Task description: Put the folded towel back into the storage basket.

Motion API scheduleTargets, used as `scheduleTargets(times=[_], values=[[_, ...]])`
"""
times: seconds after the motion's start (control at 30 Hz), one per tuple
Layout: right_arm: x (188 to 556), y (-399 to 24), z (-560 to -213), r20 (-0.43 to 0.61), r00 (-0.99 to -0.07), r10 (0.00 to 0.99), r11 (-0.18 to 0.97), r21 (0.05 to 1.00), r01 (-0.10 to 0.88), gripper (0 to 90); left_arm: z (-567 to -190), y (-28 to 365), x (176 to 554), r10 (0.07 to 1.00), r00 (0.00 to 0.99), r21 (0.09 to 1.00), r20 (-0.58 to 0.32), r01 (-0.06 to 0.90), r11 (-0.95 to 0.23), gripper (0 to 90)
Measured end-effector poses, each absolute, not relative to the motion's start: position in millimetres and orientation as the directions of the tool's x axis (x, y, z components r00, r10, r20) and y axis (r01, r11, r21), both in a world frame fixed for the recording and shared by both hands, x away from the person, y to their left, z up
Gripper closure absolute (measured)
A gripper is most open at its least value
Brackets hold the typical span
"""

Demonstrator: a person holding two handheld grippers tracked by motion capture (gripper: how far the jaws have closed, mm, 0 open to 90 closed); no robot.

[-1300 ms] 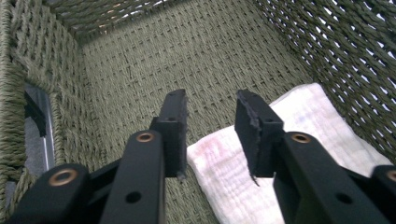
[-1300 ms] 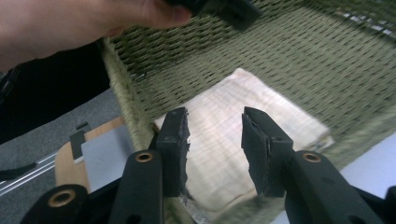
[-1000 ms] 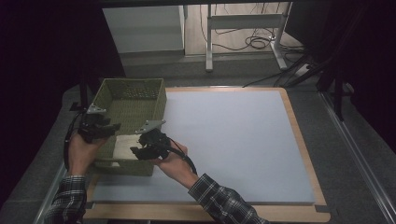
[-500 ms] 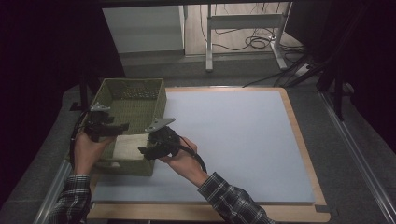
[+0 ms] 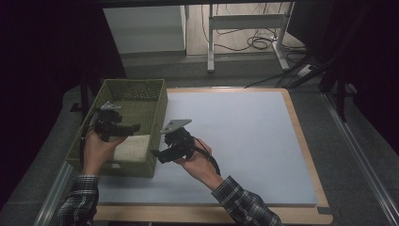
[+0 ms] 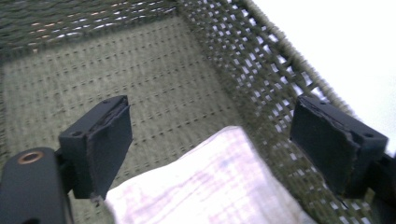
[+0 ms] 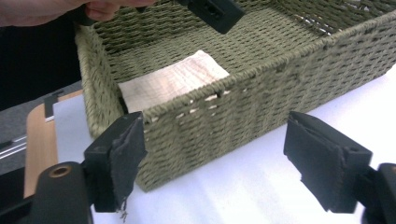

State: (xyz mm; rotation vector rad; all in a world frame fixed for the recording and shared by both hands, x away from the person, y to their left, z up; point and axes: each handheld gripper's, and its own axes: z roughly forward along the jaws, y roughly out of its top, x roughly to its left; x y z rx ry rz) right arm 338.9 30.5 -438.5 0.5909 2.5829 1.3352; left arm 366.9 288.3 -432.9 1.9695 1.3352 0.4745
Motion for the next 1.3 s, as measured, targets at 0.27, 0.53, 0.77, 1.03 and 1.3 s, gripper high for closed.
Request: scheduleTargets(times=[0.27,0.53,0.77,1.03,1.3], values=[[342.5,10.6,-445.8,0.039,-0.906,0.421,0.544,0.789,0.287,12.3,-428.5,269.7,369.8,0.901,0.420,0.734,-0.109,0.645,-0.212,7.4],[346.2,-10.8,-451.1,0.058,-0.902,0.428,0.544,0.780,0.309,8.2,-423.4,251.2,374.7,0.886,0.451,0.734,-0.106,0.637,-0.236,2.5],[347.4,-33.6,-456.1,0.048,-0.898,0.437,0.552,0.774,0.311,5.7,-417.6,229.3,379.4,0.876,0.476,0.726,-0.074,0.628,-0.280,1.2],[345.2,-55.4,-458.5,0.034,-0.896,0.443,0.555,0.774,0.304,5.4,-413.2,200.6,383.6,0.854,0.518,0.714,-0.042,0.614,-0.337,1.0],[342.1,-74.6,-463.9,0.016,-0.894,0.447,0.570,0.765,0.299,4.5,-413.5,168.2,386.2,0.825,0.565,0.707,-0.027,0.594,-0.384,0.6]])
